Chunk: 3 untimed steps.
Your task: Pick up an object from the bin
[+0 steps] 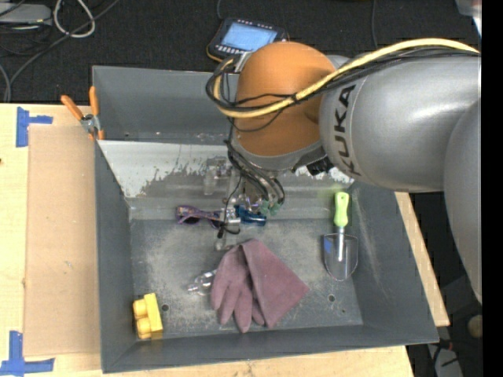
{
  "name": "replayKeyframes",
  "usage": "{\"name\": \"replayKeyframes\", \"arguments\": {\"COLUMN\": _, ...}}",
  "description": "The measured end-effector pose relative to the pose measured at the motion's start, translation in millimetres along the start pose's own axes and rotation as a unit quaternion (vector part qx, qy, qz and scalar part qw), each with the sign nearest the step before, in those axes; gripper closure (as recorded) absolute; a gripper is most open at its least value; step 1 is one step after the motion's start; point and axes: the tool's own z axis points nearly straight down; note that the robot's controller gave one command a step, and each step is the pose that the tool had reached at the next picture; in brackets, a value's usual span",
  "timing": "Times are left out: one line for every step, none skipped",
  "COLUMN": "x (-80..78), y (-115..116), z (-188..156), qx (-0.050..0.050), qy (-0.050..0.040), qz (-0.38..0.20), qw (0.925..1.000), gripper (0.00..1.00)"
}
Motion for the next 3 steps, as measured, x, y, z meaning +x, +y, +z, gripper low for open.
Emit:
{"name": "replayKeyframes", "arguments": {"x": 89.0, "y": 4, "z": 47, "qx": 0.0, "qy": 0.0016, "qz": -0.041, "qw": 0.9992, "gripper": 0.0}}
{"name": "replayKeyframes", "arguments": {"x": 56.9, "y": -38, "z": 53, "qx": -0.001, "qy": -0.0049, "qz": 0.04, "qw": 0.9992, "gripper": 1.0}}
{"name": "replayKeyframes", "arguments": {"x": 57.0, "y": -38, "z": 53, "qx": -0.001, "qy": -0.0048, "qz": 0.039, "qw": 0.9992, "gripper": 1.0}}
